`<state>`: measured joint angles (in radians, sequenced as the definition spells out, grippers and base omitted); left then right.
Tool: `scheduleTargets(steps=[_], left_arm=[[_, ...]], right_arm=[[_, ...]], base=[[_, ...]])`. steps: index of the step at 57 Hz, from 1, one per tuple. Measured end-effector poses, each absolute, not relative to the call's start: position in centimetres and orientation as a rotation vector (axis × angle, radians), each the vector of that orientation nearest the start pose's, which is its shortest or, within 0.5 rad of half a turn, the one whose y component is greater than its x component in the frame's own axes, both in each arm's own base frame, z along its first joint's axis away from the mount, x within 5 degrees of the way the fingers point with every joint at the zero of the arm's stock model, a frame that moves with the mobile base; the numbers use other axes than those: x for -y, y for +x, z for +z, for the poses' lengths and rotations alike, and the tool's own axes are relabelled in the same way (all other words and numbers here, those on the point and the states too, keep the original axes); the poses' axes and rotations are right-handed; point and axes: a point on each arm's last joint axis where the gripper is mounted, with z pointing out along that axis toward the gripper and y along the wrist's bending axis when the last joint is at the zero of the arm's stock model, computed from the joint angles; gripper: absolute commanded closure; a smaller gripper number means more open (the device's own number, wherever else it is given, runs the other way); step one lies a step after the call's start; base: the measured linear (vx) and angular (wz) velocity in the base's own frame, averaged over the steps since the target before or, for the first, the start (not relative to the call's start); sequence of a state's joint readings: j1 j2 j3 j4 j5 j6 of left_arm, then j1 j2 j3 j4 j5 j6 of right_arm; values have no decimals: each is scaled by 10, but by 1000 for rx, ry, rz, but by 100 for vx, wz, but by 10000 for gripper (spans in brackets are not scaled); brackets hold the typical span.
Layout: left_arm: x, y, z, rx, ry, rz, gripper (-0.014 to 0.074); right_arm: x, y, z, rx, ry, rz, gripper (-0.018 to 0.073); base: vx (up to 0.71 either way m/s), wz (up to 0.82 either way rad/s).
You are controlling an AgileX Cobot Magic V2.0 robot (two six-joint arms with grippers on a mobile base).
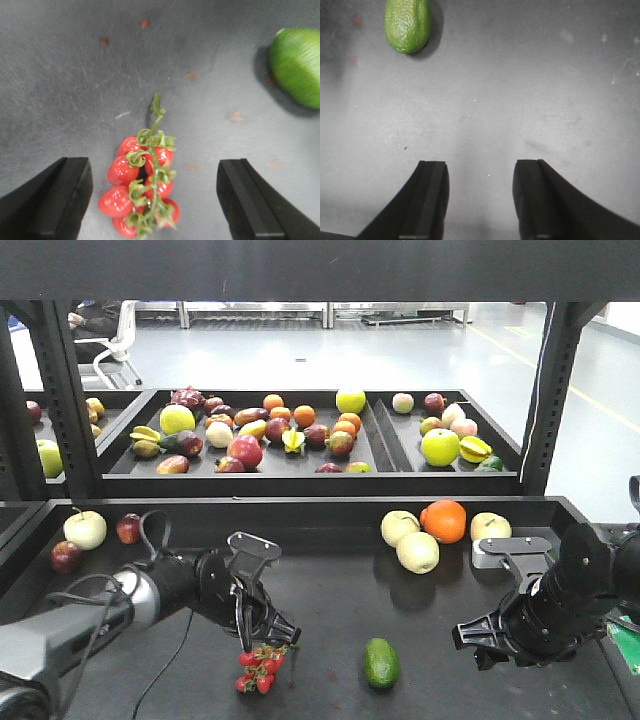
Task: Pick snacks and fruit into basket
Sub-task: 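Move the left gripper down over the cherry-tomato bunch, then close the left gripper on the tomato stem and lift the bunch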
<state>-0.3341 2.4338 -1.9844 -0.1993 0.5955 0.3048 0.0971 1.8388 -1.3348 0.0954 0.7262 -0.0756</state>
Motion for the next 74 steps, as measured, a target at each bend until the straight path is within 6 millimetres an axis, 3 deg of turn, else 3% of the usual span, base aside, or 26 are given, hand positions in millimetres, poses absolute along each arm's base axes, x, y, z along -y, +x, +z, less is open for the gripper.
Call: scheduleTargets(steps=[16,36,51,63,74], left_arm=[[184,512,111,-2508,618,-199,-20],[183,516,91,-2573,639,-193,68],[182,514,89,-2591,644,-194,85],[183,514,82,-2603,642,-201,159],[181,513,81,-2633,645,-208,291]], right_arm=[[-43,386,221,-2708,-156,113,181],[-43,386,221,-2708,-162,111,181],[-43,386,221,-2708,-165,111,181],[-43,386,221,-2708,-166,110,181],[-43,386,221,-2708,-166,110,181]], base=[[0,0],[0,0],[0,0],[0,0],[0,0]])
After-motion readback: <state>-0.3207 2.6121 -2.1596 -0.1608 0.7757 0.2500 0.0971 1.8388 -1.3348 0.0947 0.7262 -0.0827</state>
